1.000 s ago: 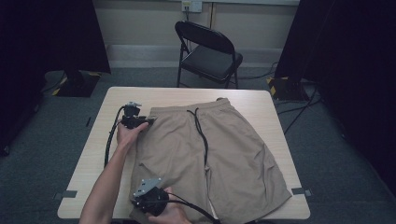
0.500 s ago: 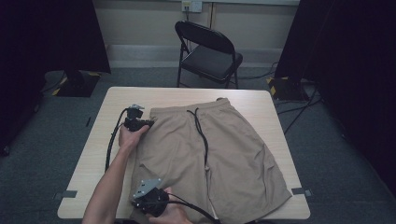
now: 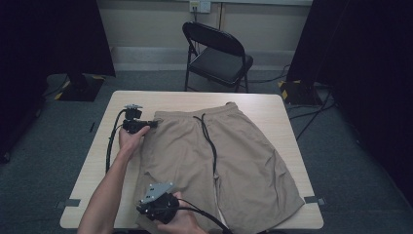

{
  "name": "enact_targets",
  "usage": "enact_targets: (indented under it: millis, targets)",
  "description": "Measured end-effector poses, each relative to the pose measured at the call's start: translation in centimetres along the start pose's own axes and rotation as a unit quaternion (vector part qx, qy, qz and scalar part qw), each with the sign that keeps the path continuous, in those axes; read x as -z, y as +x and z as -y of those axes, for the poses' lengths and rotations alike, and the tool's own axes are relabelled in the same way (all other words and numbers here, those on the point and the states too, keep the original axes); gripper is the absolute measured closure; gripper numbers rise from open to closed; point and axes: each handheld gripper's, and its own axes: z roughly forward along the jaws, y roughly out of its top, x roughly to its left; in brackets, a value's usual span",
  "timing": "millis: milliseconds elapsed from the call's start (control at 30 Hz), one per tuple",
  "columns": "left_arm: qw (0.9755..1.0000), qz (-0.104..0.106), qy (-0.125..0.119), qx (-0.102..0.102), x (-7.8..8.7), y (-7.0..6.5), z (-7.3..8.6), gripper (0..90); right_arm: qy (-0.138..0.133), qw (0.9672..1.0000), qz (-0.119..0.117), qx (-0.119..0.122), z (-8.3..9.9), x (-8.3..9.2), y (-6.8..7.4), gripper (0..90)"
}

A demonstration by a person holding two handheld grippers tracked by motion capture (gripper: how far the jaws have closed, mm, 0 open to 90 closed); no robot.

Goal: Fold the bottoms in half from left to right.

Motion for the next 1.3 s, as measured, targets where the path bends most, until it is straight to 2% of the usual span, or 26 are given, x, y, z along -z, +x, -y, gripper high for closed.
enact_targets:
  millis: [100,200,267,500,533,767,800,933,1133,1300]
  targets:
    - [0.9999,0.009,-0.006,0.003,0.5,-0.2,-0.6,89.2,-0.008,1.0,0.001,-0.002,-0.4,0.6,-0.1,89.3]
    - [0.9997,0.015,-0.019,-0.003,1.7,-0.8,-1.8,89.2,-0.025,0.9997,-0.001,-0.001,-1.1,1.7,-0.1,89.3]
    - [0.9997,0.014,-0.02,-0.008,2.2,-1.1,-2.2,89.2,-0.03,0.9996,-0.001,0.001,-1.4,2.1,-0.1,89.3]
    - [0.9993,0.016,-0.033,-0.007,3.5,-1.5,-3.1,89.3,-0.056,0.9984,-0.004,0.002,-2.5,3.1,0.3,89.4]
    - [0.9989,0.021,-0.041,-0.001,4.2,-1.4,-3.5,89.3,-0.064,0.998,-0.004,0.001,-2.9,3.5,0.3,89.3]
    - [0.9987,0.013,-0.049,0.0,5.8,-0.9,-4.3,89.3,-0.087,0.9962,-0.004,0.006,-4.3,4.6,0.3,89.3]
    - [0.9983,0.011,-0.057,0.006,6.4,-0.7,-4.5,89.3,-0.09,0.9959,-0.004,0.007,-4.5,4.8,0.3,89.3]
    - [0.998,0.005,-0.062,0.013,7.4,-0.2,-4.9,89.3,-0.107,0.9942,-0.01,0.004,-5.4,5.1,0.4,89.4]
    - [0.9976,0.007,-0.068,0.011,8.5,-0.1,-5.5,89.3,-0.117,0.993,-0.01,0.01,-6.1,5.4,0.7,89.4]
    - [0.9972,0.007,-0.075,0.009,9.7,-0.1,-6.4,89.3,-0.136,0.9906,-0.006,0.015,-7.1,6.6,0.5,89.4]
